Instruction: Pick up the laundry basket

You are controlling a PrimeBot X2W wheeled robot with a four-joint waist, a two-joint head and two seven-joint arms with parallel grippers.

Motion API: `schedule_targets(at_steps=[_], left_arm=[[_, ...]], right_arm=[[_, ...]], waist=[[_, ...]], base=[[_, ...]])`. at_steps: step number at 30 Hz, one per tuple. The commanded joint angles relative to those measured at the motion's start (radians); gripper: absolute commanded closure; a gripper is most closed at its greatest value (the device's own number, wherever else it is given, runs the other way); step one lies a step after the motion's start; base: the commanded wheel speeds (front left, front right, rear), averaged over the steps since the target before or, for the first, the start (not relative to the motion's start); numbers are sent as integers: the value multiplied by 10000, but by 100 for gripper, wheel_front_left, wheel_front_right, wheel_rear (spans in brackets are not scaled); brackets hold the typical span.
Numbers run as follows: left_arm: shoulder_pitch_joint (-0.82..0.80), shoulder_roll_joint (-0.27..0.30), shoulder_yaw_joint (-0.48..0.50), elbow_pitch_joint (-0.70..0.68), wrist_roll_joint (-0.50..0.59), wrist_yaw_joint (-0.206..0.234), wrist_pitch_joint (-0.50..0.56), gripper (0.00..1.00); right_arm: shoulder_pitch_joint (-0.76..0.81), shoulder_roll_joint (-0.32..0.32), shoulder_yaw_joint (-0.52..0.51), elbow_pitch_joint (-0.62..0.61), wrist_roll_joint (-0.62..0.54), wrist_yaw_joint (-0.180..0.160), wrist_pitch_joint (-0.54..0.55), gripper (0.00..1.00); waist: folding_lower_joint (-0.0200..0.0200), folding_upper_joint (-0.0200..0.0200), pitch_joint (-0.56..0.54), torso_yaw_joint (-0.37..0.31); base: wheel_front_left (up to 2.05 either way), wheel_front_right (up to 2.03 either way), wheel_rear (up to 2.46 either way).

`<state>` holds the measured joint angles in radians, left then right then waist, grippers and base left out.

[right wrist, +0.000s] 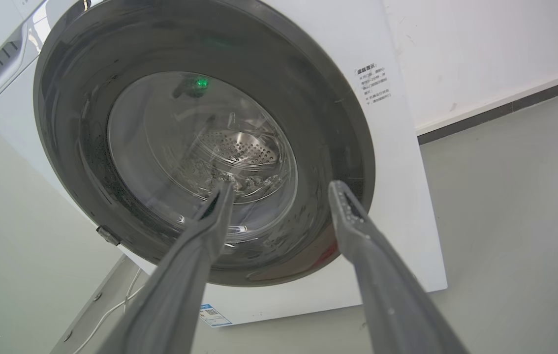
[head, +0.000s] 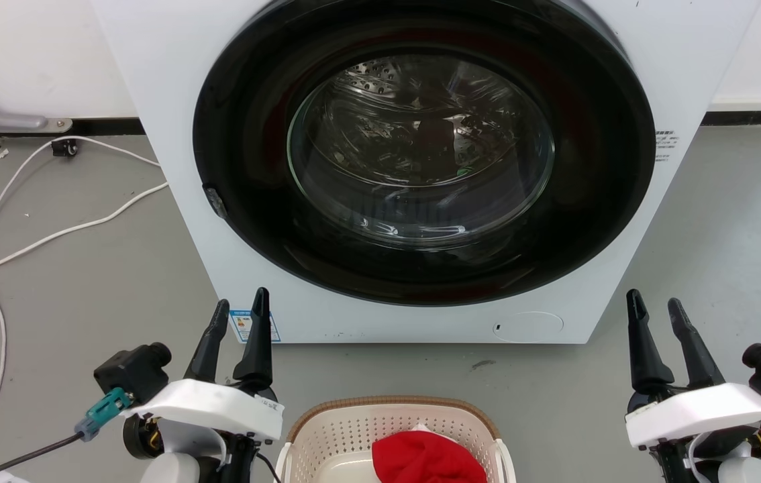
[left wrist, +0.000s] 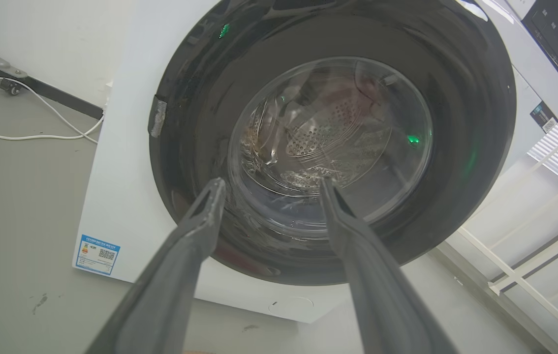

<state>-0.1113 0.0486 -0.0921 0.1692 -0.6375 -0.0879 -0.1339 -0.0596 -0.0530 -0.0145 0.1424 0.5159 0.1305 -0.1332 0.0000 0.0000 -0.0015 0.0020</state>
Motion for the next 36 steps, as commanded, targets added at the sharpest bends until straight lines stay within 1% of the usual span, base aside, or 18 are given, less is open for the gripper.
schedule_targets(at_steps=[1,2,4,16,26,36], left_arm=[[-256,24,-67,-35,387,40,-111,0],[-270,24,-114,2,704,84,-163,0],[-279,25,-141,38,984,112,-216,0],[-256,25,-252,253,2364,331,-512,0],[-182,24,-292,451,3392,458,-741,0],[-208,24,-442,539,4215,543,-924,0]], right_arm=[[10,9,38,-39,-456,3,-120,0],[12,10,46,-13,-748,2,-180,0],[17,11,57,15,-1062,2,-222,0],[67,19,40,288,-2588,2,-521,0],[94,25,21,470,-3630,2,-739,0],[102,31,-21,647,-4411,1,-916,0]], waist=[[0,0,-4,2],[0,0,-8,5],[0,0,-12,6],[0,0,-15,17],[0,0,-33,43],[0,0,-49,74]], base=[[0,0,0],[0,0,0],[0,0,0],[0,0,0],[0,0,0],[0,0,0]])
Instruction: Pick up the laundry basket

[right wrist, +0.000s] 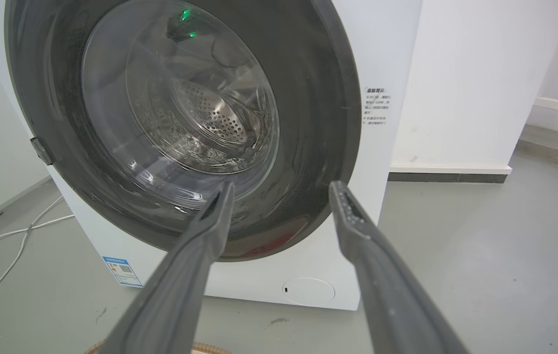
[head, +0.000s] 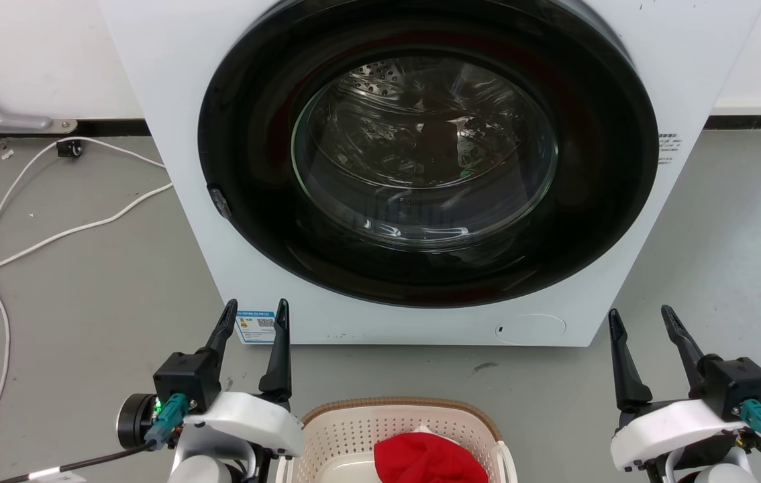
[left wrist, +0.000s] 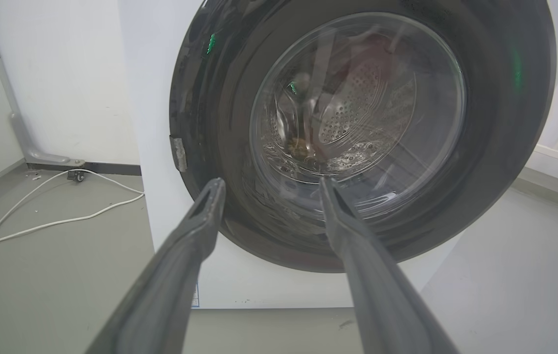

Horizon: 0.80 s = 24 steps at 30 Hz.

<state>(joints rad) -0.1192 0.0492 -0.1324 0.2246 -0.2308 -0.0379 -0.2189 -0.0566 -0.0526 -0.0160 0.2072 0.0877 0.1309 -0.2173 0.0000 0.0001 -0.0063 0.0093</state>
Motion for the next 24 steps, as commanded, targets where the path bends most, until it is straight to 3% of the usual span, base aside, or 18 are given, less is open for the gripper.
schedule_targets(at_steps=[1,24], left_arm=[[-139,18,-56,-4,228,47,-89,0],[77,16,-157,210,1460,443,-478,0]], right_arm=[[75,28,-9,10,-216,-3,-83,0],[127,42,-51,259,-1440,-3,-401,0]], waist=[[0,-1,-1,2],[0,-1,-35,53]], base=[[0,0,0],[0,0,0]])
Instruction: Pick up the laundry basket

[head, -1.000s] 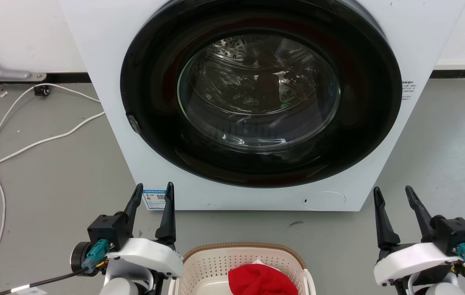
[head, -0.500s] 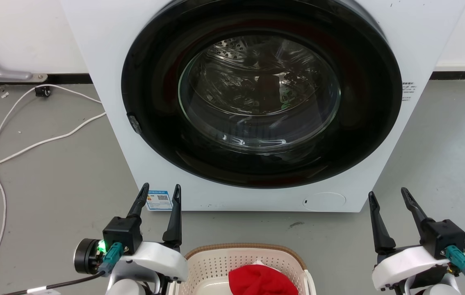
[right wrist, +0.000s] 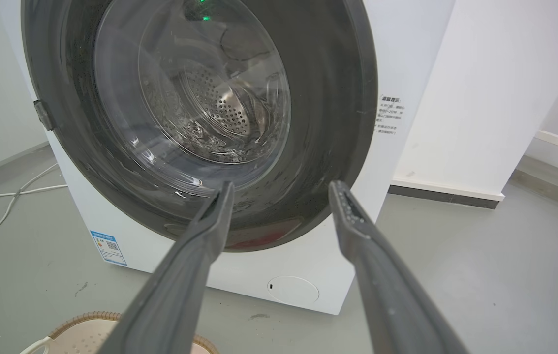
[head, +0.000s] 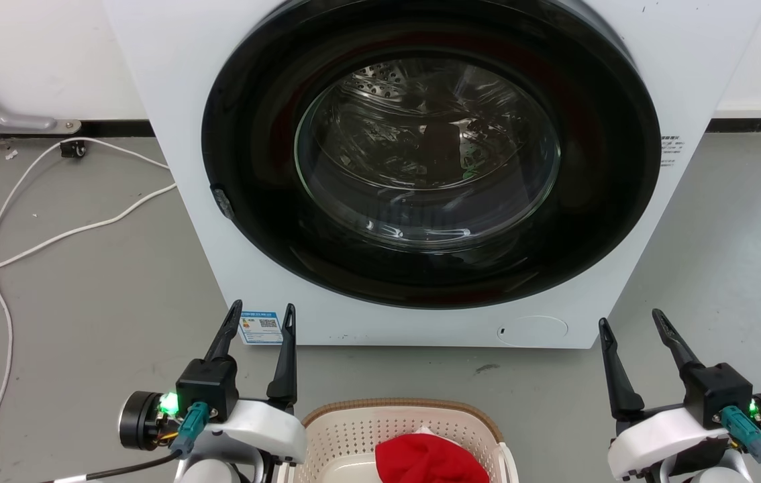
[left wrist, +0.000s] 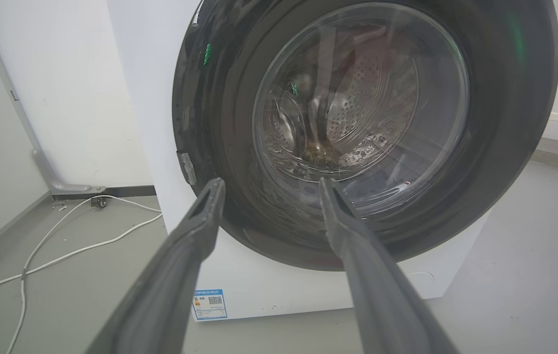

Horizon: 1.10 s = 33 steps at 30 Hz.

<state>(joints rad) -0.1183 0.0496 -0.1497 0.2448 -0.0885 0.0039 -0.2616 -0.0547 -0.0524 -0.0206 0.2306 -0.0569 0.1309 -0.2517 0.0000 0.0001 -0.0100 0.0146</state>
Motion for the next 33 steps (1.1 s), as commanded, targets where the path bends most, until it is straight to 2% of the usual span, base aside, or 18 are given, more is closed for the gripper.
schedule_targets(at_steps=[1,23,33], left_arm=[[81,12,30,10,-28,37,-49,0],[-16,12,62,57,-108,27,-40,0],[-275,11,242,1196,-180,56,-40,0]], right_arm=[[100,40,-7,35,21,-3,-62,0],[-56,40,-58,175,382,-3,-92,0],[-339,39,190,795,585,-3,336,0]], waist=[[0,-1,3,-1],[0,-1,73,36],[0,-1,685,34]], base=[[0,0,0],[0,0,0],[0,0,0]])
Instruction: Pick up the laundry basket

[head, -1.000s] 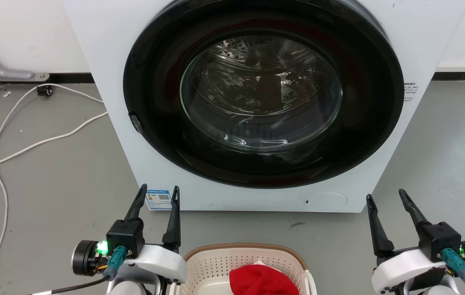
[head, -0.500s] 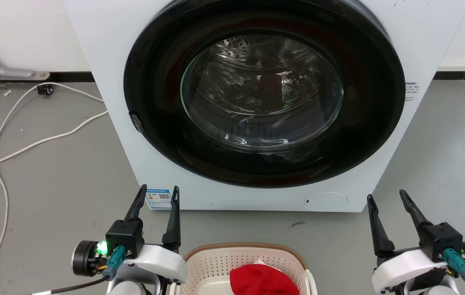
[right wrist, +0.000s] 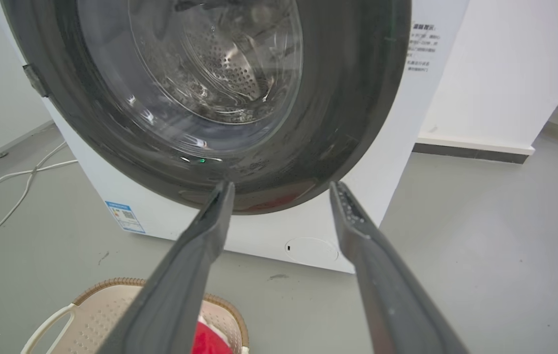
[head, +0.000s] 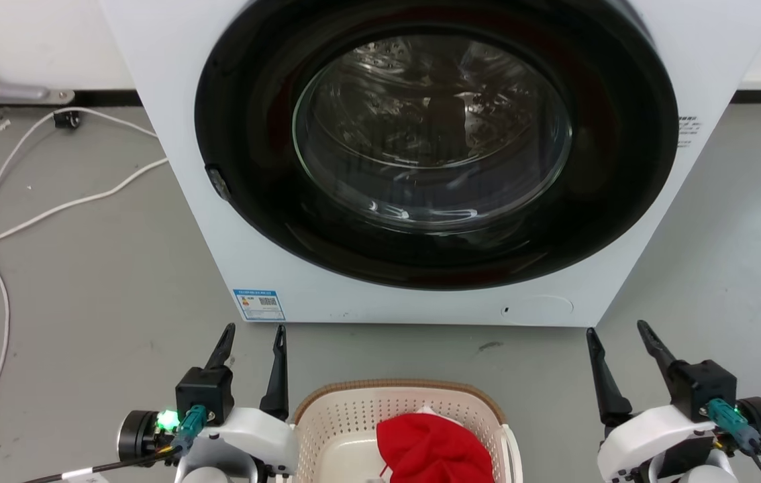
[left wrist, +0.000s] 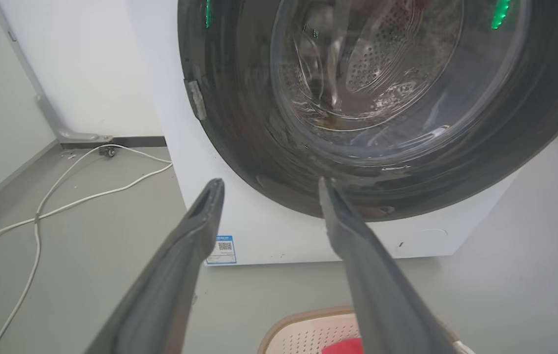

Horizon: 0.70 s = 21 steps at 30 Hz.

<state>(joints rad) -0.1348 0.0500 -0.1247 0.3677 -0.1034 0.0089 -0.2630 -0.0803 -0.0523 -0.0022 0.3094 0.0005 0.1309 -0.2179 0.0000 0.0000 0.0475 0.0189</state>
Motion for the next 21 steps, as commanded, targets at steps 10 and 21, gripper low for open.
schedule_targets(at_steps=[10,21], left_arm=[[-544,23,302,2033,-310,-279,-26,0],[-1631,225,525,4609,-589,-816,-26,0]], right_arm=[[-791,32,706,1869,696,-3,-8,0],[-2228,29,1951,4490,1812,-3,-293,0]], waist=[[0,0,1123,-147],[0,0,2232,-456]], base=[[0,0,0],[0,0,0]])
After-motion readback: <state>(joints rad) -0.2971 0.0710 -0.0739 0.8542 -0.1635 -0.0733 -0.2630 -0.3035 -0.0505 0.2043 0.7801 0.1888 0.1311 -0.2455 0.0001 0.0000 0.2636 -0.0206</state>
